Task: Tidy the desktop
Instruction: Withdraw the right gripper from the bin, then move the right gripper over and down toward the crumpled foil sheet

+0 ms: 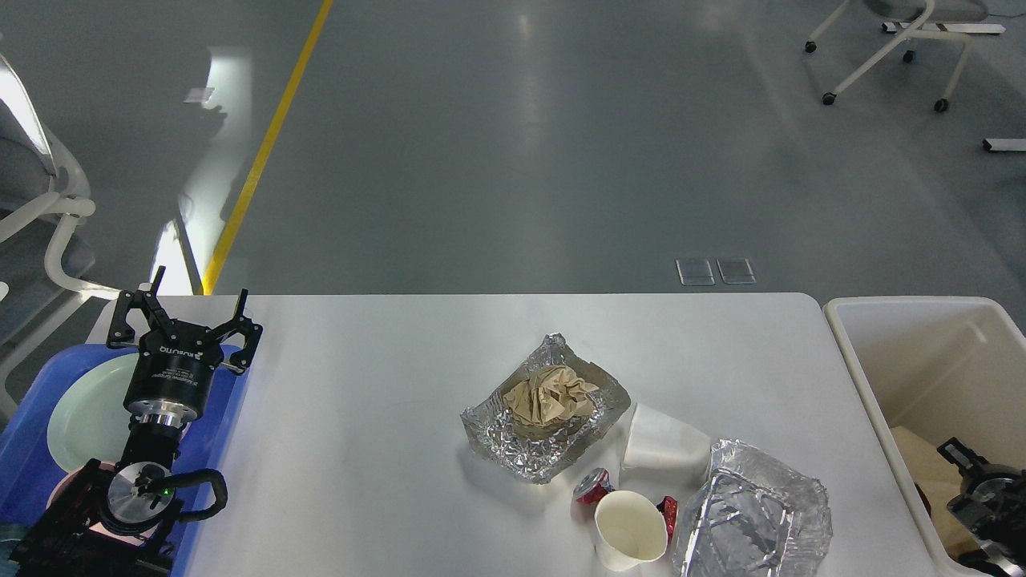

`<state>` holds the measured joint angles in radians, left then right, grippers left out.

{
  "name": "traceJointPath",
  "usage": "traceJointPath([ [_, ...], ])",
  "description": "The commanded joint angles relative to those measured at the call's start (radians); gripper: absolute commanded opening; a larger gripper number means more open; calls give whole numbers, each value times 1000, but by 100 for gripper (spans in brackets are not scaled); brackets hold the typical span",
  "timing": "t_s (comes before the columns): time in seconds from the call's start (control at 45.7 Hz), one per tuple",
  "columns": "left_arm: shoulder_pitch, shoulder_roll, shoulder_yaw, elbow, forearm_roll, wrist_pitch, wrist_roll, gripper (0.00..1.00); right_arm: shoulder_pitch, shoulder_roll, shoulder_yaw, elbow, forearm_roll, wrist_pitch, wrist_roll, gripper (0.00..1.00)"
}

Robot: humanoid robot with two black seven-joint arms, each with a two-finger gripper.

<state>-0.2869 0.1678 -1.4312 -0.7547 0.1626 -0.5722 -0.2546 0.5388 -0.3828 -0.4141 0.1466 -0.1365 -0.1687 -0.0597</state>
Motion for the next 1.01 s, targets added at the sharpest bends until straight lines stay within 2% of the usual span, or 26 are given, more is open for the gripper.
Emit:
traceJointPath([
  [0.0,2,1,0,0,0,0,0,97,7,-2,1,2,-6,6,0,100],
  [0.131,0,-1,0,0,0,0,0,97,50,-40,-3,42,-21,14,0,100],
  [0.262,0,1,0,0,0,0,0,97,183,-134,-48,169,-169,81,0,100],
  [0.437,0,-1,0,0,0,0,0,97,378,-209,-100,281,-316,267,0,100],
  [0.591,0,-1,0,0,0,0,0,97,614,-252,-276,410,-345,420,0,100],
  [0.809,0,-1,0,0,0,0,0,97,1041,-197,-661,706,-333,551,-2,100],
  [0.984,0,-1,0,0,0,0,0,97,1291,-62,-799,867,-328,713,-2,100],
])
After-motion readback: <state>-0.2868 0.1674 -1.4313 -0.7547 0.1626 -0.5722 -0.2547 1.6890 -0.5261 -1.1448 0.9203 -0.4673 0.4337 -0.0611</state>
